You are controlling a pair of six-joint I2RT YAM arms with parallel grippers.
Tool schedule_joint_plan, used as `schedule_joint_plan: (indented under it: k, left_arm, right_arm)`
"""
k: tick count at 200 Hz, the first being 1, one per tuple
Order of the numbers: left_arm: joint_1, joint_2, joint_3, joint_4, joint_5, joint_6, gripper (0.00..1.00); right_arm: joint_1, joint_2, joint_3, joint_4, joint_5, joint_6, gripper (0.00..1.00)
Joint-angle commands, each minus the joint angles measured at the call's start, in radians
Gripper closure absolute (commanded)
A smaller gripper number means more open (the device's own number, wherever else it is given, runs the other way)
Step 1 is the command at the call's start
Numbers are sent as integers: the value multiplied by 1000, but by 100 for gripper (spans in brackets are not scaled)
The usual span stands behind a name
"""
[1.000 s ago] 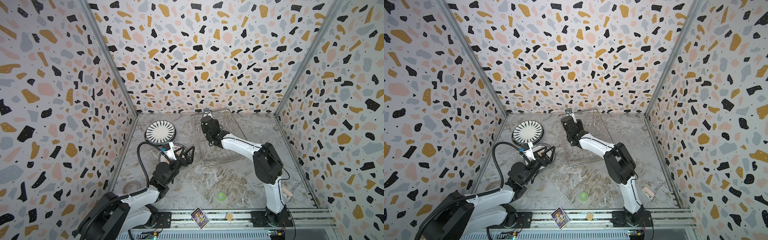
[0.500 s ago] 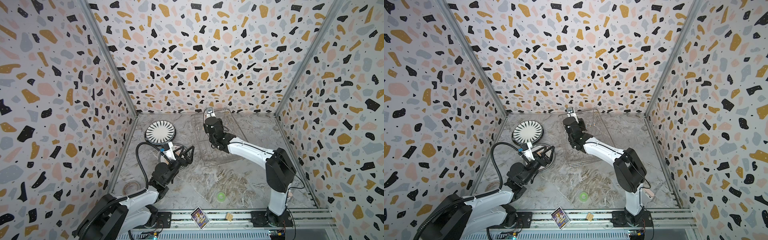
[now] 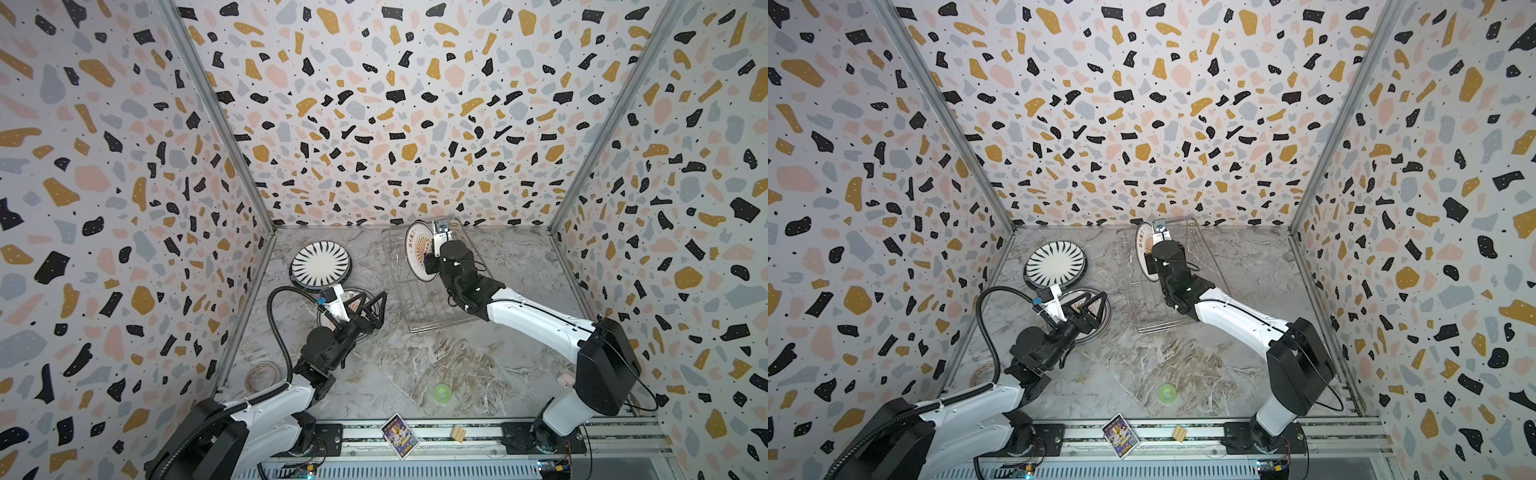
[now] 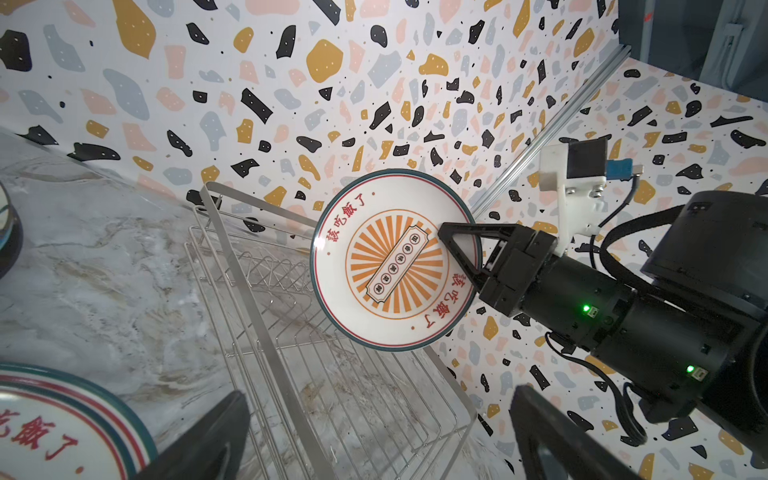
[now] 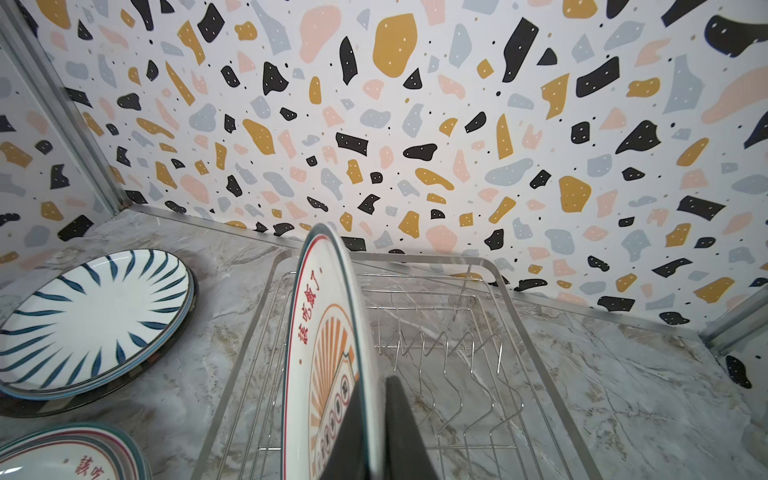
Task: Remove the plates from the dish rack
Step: 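Lift the last sunburst plate out of the rack toward the left gripper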
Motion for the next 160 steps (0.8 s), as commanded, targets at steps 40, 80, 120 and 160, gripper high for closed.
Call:
schedule_joint_plan:
  k: [40,80,120,160]
  left_arm:
    - [-7,45,5,118,150,10,0]
    - [-10,94,22,135,143,3,1]
    - [-24,164,42,201,206,5,0]
    - [-28,188,55,205,208,8,0]
  right_arm:
    - [-101,-151,-131,113,-313,109,93]
    - [-160,-210,-204,158,-501,150,95]
    - [-184,-239,-249,194,-616,164,95]
    - [-205,-261,-282,227,-717,174,95]
